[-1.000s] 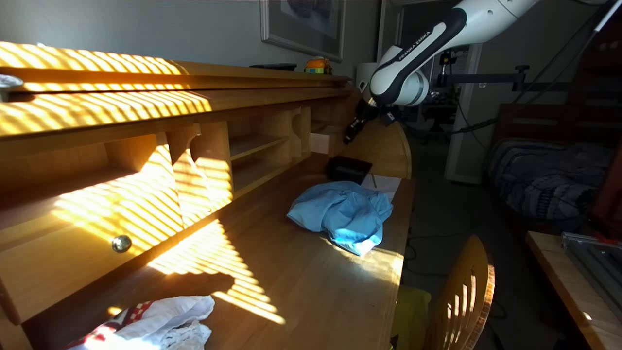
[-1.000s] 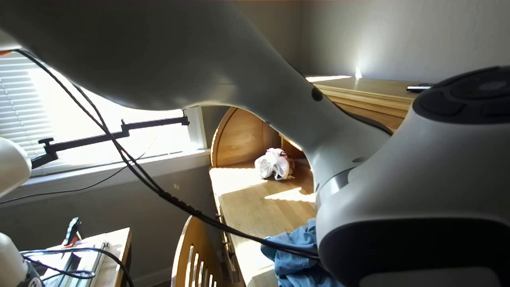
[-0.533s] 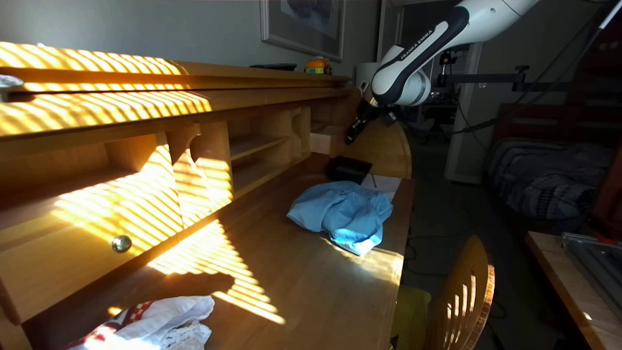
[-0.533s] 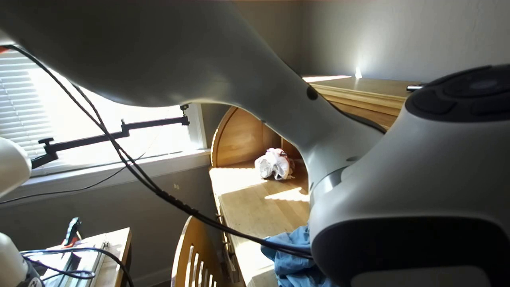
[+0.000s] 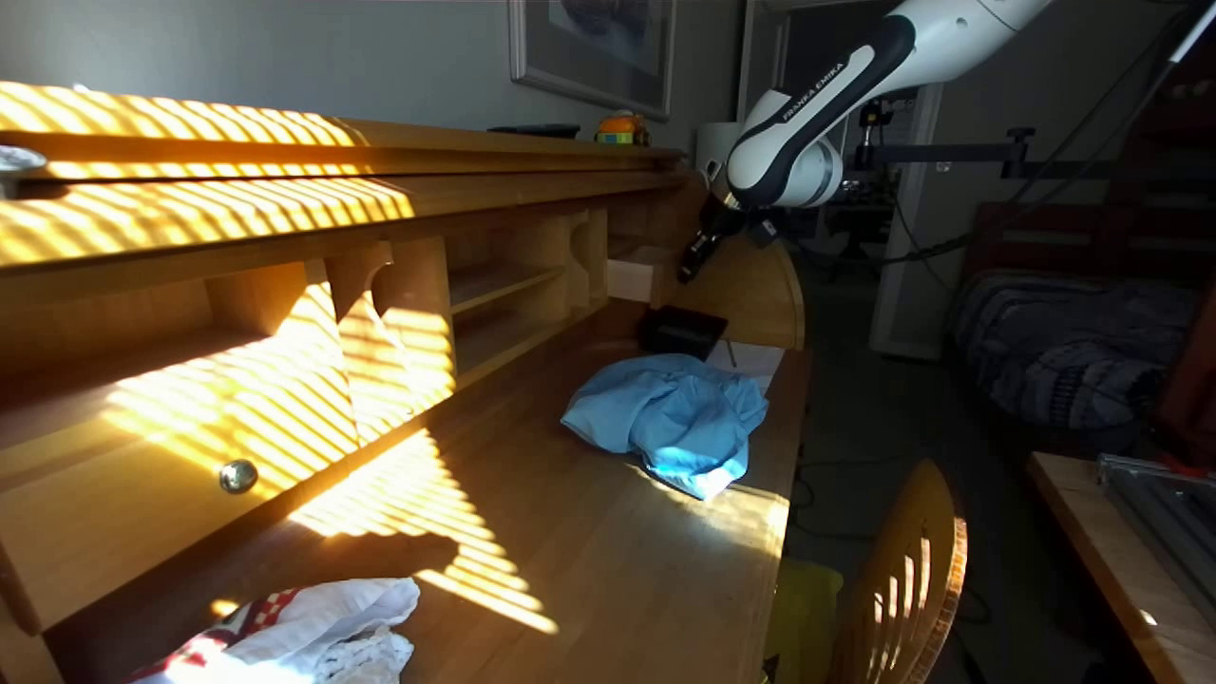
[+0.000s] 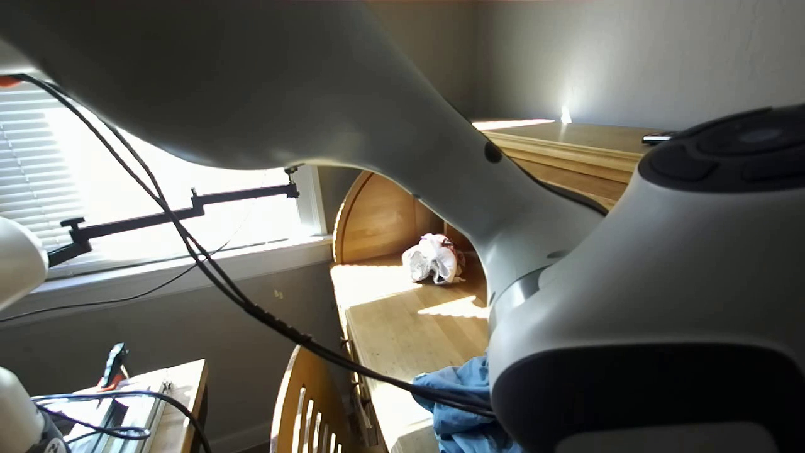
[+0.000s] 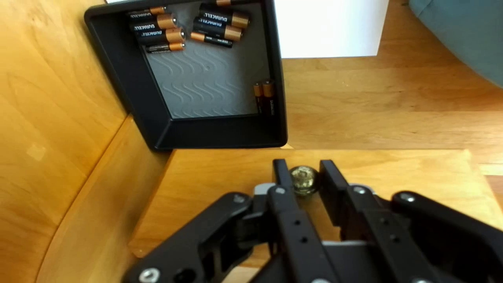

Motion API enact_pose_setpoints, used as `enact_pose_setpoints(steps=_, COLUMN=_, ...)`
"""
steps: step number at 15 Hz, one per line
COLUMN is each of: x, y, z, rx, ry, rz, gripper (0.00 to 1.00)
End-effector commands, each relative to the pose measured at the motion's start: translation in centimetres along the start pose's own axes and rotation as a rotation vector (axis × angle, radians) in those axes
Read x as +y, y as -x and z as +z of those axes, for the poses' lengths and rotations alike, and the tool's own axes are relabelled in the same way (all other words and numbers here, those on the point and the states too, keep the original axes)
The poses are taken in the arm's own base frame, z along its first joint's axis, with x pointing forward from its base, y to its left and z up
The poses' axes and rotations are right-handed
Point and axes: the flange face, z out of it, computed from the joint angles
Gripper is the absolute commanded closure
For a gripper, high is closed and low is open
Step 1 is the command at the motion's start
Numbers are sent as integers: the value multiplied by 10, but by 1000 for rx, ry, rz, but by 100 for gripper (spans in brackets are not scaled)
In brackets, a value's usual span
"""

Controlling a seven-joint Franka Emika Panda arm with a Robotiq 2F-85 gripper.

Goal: Open the top drawer on the right, remove the top drawer on the left and put it on the table

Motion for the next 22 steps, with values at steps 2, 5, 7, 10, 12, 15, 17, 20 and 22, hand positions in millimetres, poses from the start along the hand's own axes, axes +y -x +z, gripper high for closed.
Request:
enact_pose_setpoints(steps=2, x=-5, y=25, z=5, rx=-60, ry=0, rz=-35, gripper=94)
enact_pose_setpoints(steps=5, x=-9, y=27, z=5, rx=-64, ry=-12, rz=-40, gripper=94)
enact_pose_setpoints(steps=7, x=-11, y=27, z=4, rx=-66, ry=-16, rz=-42, gripper=94)
enact_pose_setpoints(steps=10, x=-10, y=31, z=3, rx=-73, ry=-11, rz=-47, gripper=94)
enact_pose_setpoints(steps=12, x=-9, y=32, z=4, rx=-70, ry=-5, rz=-43, gripper=94)
enact_pose_setpoints(steps=15, x=-7, y=33, z=4, rx=-67, ry=7, rz=-41, gripper=94)
enact_pose_setpoints(steps=17, x=-6, y=34, z=4, rx=-66, ry=12, rz=-40, gripper=94)
enact_pose_setpoints(steps=20, x=-2, y=35, z=5, rx=-65, ry=27, rz=-38, gripper=94)
enact_pose_setpoints(steps=22, x=1, y=36, z=5, rx=-66, ry=37, rz=-33, gripper=94)
